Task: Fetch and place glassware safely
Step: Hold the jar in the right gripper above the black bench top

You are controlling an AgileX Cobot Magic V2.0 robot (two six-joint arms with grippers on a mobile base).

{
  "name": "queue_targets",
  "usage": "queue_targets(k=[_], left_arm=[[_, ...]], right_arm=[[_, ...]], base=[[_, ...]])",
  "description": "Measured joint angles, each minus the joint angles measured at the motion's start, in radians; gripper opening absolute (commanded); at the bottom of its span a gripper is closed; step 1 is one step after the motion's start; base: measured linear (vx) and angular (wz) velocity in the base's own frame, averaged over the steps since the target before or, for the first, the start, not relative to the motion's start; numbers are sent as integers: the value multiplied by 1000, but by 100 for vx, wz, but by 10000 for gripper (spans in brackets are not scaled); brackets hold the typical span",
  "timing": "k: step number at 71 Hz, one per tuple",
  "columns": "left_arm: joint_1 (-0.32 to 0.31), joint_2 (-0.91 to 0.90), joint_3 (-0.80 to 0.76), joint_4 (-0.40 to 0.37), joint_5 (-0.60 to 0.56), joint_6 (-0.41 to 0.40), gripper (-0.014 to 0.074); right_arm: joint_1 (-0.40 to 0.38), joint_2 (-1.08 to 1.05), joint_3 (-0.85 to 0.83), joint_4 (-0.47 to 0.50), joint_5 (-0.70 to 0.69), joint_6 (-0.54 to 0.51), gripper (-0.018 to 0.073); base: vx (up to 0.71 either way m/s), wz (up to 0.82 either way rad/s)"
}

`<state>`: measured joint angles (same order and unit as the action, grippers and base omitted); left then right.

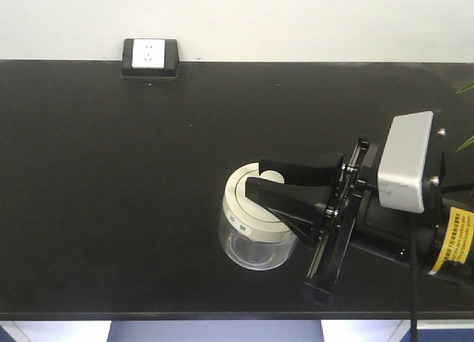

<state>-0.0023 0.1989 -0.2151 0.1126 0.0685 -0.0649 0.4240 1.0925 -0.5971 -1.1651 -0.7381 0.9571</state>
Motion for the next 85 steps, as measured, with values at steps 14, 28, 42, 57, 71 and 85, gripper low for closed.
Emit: queue_targets(k=[14,28,42,57,71,85], left_arm=[[0,0,0,0,0,0,-7],[0,0,0,0,0,0,-7],[0,0,0,0,0,0,-7],[0,0,0,-1,0,0,-7],[0,0,0,-1,0,0,-7],[0,0,0,-1,0,0,-7]], right_arm=[[0,0,0,0,0,0,-1],[0,0,0,0,0,0,-1],[0,0,0,0,0,0,-1],[0,0,0,0,0,0,-1],[0,0,0,0,0,0,-1],[0,0,0,0,0,0,-1]], base=[[8,0],[6,0],[5,0],[5,0],[5,1],[3,0]])
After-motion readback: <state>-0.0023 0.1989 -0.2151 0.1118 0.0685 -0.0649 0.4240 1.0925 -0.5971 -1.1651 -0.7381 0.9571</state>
